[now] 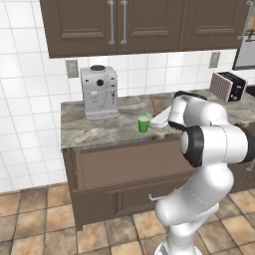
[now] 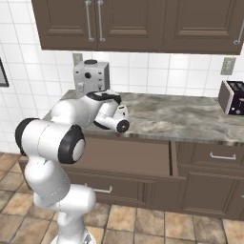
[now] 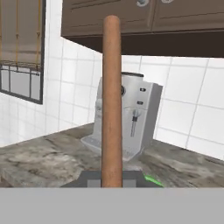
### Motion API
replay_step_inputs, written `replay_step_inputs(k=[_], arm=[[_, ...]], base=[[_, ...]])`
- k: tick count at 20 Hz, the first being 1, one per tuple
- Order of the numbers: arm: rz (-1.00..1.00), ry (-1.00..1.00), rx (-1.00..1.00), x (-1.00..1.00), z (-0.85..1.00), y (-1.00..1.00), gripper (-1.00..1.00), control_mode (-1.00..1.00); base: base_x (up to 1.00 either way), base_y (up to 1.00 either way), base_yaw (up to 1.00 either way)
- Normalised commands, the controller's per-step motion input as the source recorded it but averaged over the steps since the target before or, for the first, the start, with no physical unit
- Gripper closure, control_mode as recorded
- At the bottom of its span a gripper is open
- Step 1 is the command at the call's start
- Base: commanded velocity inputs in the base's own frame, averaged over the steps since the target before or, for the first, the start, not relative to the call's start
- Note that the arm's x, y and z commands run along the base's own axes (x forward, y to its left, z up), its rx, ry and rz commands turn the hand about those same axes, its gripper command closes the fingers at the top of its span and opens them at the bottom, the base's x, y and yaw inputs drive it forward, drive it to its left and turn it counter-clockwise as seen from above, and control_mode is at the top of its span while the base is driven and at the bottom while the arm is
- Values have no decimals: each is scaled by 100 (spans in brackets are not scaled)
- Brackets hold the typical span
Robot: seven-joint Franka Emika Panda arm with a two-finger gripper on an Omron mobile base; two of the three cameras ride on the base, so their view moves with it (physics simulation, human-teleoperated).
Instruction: Pick up the straw from the right drawer and put it inside the smoothie cup.
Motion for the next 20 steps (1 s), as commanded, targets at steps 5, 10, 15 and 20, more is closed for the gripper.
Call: replay_step_inputs(k=[5, 10, 15, 20], arm=[[2, 0, 13, 26, 20, -1, 100, -100], [6, 0, 2, 6, 58, 0, 100, -100], [9, 0, 0, 21, 36, 1, 100, -100], [17, 0, 0, 30, 5, 9, 100, -100]], base=[[0, 0, 0], [0, 0, 0], [0, 0, 0], [0, 0, 0]])
